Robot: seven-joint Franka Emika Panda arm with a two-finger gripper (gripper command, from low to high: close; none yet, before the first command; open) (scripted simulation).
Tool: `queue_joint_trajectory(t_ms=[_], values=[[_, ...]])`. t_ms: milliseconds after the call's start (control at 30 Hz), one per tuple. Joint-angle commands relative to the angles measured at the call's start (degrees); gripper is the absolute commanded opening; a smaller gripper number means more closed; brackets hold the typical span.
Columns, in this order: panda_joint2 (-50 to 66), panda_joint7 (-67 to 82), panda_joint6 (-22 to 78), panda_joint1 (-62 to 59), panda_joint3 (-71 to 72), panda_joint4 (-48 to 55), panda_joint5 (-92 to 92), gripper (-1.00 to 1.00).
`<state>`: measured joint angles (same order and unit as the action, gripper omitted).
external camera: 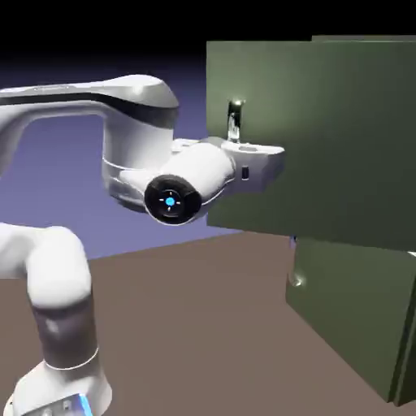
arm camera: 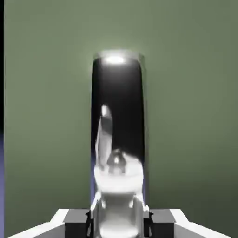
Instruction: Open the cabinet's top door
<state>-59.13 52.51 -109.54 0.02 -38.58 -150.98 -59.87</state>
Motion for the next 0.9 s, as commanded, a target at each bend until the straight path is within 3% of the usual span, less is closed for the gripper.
queue_joint_trajectory(t_ms=[0, 433, 867], values=[[0.66, -0.07, 2.43, 0.62, -2.06, 1.39, 1.68, -1.00], [8.50, -0.74, 31.26, 20.65, -28.56, 26.18, 17.07, -1.00], [4.29, -6.39, 49.94, 46.77, -46.37, 52.21, 24.97, -1.00]])
